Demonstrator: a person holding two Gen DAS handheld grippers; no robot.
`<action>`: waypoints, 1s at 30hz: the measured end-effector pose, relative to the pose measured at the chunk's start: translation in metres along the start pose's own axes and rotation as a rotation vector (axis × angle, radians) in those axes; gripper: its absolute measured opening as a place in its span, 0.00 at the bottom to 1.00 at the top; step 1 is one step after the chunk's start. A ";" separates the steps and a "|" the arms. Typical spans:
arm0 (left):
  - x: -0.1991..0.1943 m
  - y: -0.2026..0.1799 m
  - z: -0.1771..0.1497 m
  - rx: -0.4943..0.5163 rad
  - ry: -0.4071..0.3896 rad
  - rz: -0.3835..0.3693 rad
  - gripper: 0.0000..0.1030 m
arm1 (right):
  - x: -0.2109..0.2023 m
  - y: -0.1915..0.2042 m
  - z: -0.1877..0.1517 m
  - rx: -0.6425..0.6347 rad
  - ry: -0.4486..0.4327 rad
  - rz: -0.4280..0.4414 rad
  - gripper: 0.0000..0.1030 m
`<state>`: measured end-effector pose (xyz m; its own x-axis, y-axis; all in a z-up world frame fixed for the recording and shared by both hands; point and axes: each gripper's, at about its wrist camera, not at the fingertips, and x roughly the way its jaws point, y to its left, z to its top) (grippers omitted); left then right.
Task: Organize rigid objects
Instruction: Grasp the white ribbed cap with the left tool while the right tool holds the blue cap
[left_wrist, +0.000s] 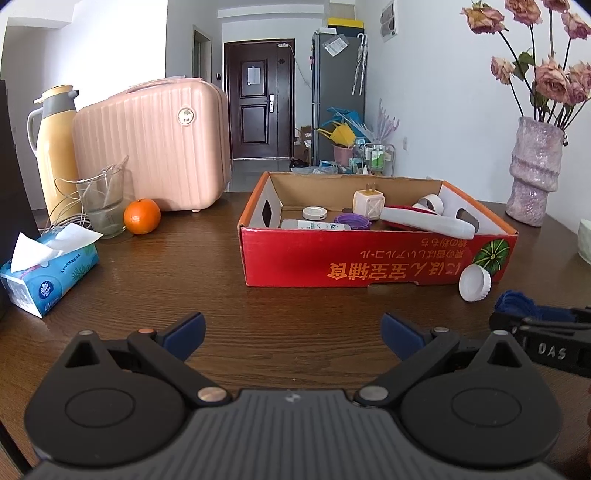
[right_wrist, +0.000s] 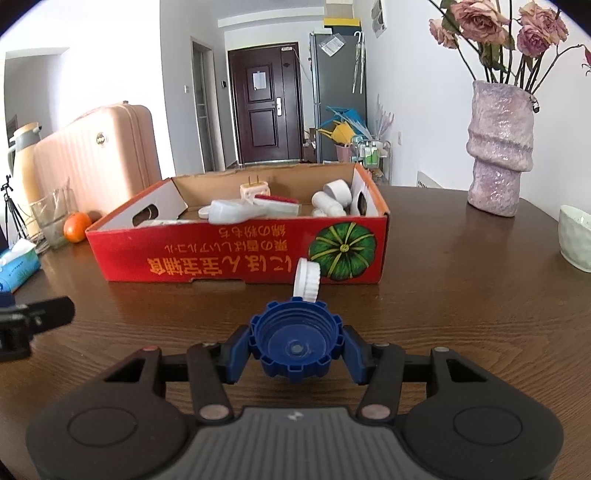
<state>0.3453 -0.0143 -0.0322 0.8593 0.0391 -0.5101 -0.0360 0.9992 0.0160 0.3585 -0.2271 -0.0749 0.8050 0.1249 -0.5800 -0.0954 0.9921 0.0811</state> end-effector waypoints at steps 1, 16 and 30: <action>0.001 -0.002 0.000 -0.001 0.002 0.000 1.00 | -0.002 -0.001 0.001 0.000 -0.007 0.000 0.50; 0.017 -0.051 0.012 0.026 0.022 -0.010 1.00 | -0.014 -0.027 0.008 0.013 -0.051 0.006 0.50; 0.035 -0.117 0.017 0.077 0.034 -0.012 1.00 | -0.014 -0.074 0.014 0.037 -0.067 -0.023 0.50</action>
<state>0.3884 -0.1298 -0.0378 0.8415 0.0280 -0.5396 0.0152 0.9970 0.0753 0.3628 -0.3023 -0.0614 0.8442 0.1003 -0.5265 -0.0559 0.9934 0.0997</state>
